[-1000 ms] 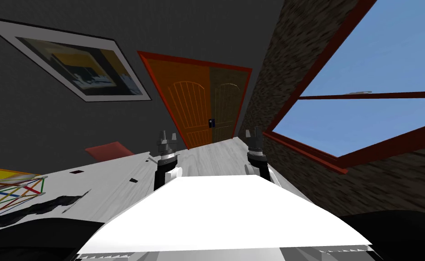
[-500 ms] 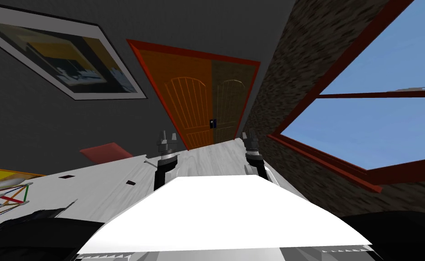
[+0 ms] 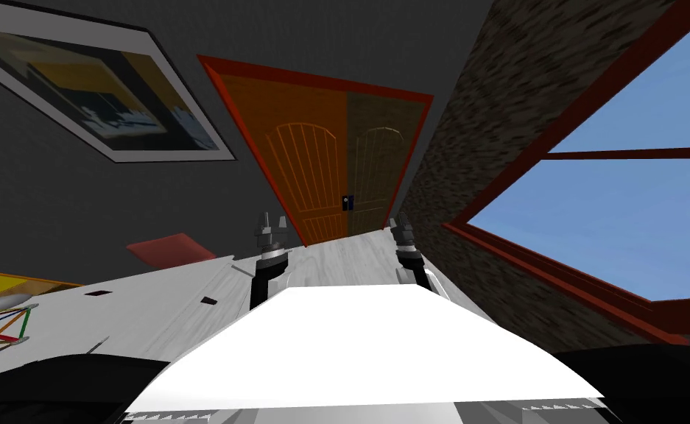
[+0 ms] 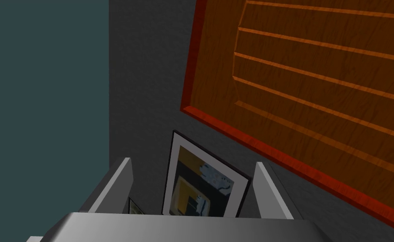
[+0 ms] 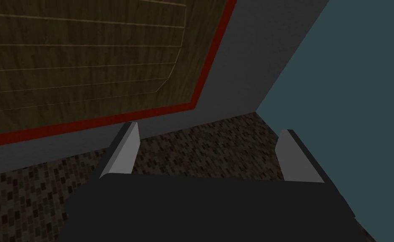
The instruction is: Pull the door open
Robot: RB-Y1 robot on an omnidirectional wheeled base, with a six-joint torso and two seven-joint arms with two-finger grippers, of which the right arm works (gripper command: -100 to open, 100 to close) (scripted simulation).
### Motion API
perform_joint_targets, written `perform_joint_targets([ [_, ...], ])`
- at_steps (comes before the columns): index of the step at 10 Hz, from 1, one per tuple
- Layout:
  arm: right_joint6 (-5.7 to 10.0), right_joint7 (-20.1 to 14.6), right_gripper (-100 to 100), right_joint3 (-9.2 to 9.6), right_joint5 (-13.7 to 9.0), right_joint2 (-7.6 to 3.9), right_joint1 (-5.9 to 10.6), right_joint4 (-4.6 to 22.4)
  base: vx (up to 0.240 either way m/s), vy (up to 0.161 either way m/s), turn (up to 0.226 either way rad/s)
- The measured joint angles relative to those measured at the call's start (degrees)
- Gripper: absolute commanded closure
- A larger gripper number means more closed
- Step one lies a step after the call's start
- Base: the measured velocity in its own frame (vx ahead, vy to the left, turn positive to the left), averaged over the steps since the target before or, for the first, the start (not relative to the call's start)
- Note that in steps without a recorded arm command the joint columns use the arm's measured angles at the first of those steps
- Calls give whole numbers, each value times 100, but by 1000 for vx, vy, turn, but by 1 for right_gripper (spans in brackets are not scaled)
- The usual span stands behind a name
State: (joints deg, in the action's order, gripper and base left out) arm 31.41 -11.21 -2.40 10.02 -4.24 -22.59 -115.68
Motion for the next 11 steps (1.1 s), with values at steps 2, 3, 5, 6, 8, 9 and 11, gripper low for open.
perform_joint_targets([
  [2, -68, -105, -100, 0, 63, -55, 81, 209, 159, 8, 45],
  [3, -107, -144, -100, 13, 109, -63, 149, 360, 181, 8, 86],
  [5, -231, -287, -100, 13, 194, -132, 257, 616, 170, 25, 57],
  [6, -275, -362, -100, -6, 211, -180, 281, 719, 160, -9, 56],
  [8, -325, -492, -100, -7, 290, -220, 367, 1020, 198, -12, 71],
  [9, -425, -562, -100, 6, 344, -240, 441, 1128, 169, -15, 61],
  [11, -491, -698, -100, -17, 399, -304, 524, 1398, 169, 15, 61],
])
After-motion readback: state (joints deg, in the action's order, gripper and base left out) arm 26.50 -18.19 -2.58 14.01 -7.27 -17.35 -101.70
